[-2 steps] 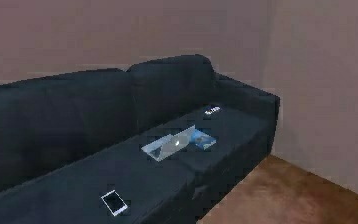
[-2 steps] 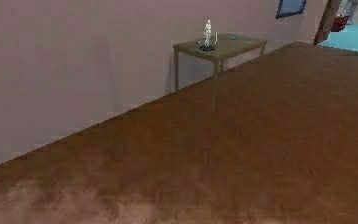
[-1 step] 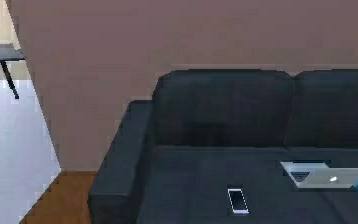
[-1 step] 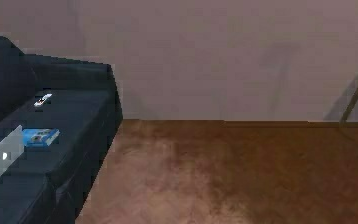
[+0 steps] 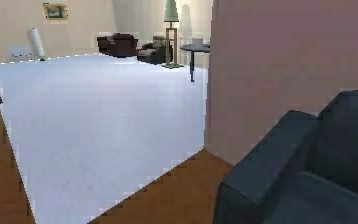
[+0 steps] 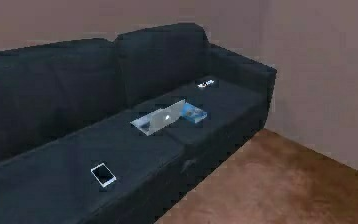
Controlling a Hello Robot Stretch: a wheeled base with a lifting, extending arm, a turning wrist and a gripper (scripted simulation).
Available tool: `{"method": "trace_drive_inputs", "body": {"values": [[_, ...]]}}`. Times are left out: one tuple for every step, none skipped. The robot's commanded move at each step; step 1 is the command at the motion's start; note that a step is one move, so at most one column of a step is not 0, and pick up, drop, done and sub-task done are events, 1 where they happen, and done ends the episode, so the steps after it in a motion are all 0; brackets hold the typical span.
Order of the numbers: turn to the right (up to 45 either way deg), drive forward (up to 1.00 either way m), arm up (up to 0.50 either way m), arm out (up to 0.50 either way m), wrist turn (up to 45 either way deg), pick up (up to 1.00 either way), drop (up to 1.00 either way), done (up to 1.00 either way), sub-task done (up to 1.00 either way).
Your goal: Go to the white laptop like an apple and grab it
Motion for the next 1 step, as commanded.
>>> {"method": "trace_drive_inputs", "body": {"values": [[45.0, 0.0, 0.0, 0.0, 0.0, 0.0, 0.0, 0.0, 0.0]]}}
